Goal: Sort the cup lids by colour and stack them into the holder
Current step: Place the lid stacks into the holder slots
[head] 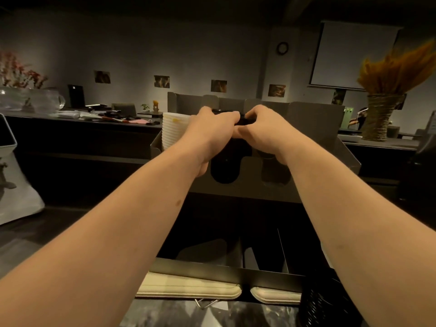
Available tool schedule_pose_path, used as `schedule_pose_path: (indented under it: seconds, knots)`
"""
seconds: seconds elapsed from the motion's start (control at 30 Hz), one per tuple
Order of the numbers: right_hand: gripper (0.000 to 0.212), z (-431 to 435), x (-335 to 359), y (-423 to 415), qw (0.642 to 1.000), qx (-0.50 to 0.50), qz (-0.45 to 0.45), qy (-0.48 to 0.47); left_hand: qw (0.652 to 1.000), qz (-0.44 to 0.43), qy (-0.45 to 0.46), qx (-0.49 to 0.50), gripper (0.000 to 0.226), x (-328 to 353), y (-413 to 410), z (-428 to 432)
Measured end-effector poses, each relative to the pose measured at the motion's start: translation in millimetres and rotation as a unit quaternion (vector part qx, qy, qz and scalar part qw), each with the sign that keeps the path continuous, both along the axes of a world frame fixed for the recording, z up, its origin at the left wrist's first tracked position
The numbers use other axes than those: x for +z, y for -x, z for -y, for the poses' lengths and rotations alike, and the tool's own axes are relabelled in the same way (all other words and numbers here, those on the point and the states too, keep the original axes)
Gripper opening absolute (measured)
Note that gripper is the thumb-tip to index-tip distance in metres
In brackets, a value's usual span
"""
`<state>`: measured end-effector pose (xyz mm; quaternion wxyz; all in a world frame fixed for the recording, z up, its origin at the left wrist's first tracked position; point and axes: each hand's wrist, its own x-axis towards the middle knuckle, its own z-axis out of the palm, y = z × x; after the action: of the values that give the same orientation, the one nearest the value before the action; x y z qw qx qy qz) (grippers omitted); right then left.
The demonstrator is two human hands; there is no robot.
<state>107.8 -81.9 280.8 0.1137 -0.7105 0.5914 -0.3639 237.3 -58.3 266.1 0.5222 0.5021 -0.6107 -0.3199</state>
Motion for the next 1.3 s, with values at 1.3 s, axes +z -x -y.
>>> schedule_pose_path:
  seconds: [1.3]
  knots:
    - [0.029, -140.2, -132.4, 136.3, 0.993, -0.060, 0.052, 0.086, 0.991, 0.074, 0.022, -0.114, 0.022, -153.5, 92.3, -92.4]
